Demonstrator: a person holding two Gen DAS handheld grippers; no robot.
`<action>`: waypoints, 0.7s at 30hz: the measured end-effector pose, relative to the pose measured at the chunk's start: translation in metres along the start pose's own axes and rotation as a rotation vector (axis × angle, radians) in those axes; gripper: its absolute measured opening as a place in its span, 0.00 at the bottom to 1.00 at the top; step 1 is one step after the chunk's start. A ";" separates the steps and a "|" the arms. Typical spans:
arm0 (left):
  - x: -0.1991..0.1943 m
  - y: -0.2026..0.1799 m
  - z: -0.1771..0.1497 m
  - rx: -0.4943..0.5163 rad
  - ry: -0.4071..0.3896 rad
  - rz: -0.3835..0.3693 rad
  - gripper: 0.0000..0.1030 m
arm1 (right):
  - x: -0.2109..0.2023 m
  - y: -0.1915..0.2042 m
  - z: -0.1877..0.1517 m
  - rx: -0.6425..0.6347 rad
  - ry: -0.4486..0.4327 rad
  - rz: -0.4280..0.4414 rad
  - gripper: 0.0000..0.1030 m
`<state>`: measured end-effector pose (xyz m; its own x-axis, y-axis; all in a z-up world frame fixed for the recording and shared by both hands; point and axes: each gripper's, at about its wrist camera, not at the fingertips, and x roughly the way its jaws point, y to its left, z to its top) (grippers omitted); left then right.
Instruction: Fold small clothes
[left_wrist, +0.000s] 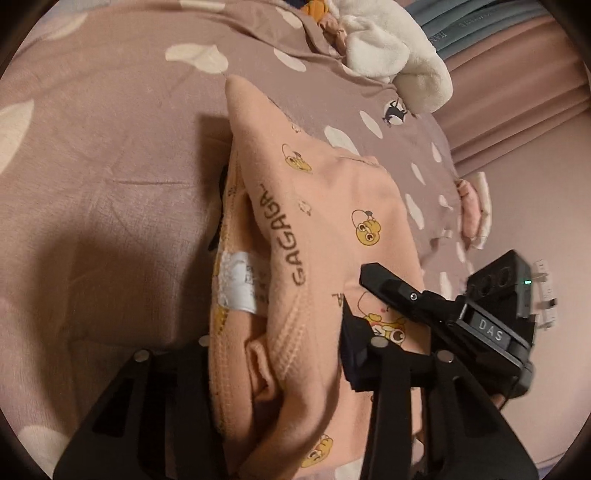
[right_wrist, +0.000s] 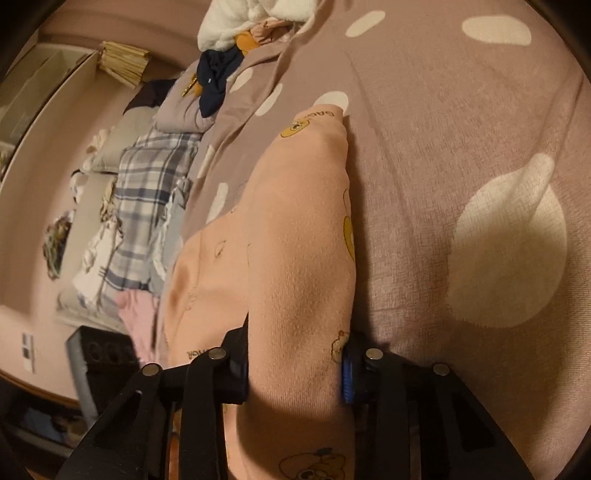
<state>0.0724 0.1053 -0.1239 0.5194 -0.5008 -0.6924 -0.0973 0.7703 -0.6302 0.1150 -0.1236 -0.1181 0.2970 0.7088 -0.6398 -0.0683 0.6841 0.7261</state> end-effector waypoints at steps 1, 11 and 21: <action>0.000 -0.002 -0.001 0.013 -0.011 0.019 0.38 | 0.000 0.003 0.000 -0.018 -0.011 -0.021 0.34; -0.011 -0.036 -0.007 0.134 -0.154 0.128 0.32 | -0.017 0.032 -0.005 -0.174 -0.119 -0.125 0.29; -0.032 -0.097 -0.023 0.268 -0.229 0.079 0.32 | -0.086 0.053 -0.009 -0.281 -0.262 -0.159 0.28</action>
<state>0.0456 0.0374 -0.0486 0.6987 -0.3581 -0.6193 0.0662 0.8943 -0.4425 0.0773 -0.1465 -0.0268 0.5547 0.5474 -0.6266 -0.2481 0.8277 0.5034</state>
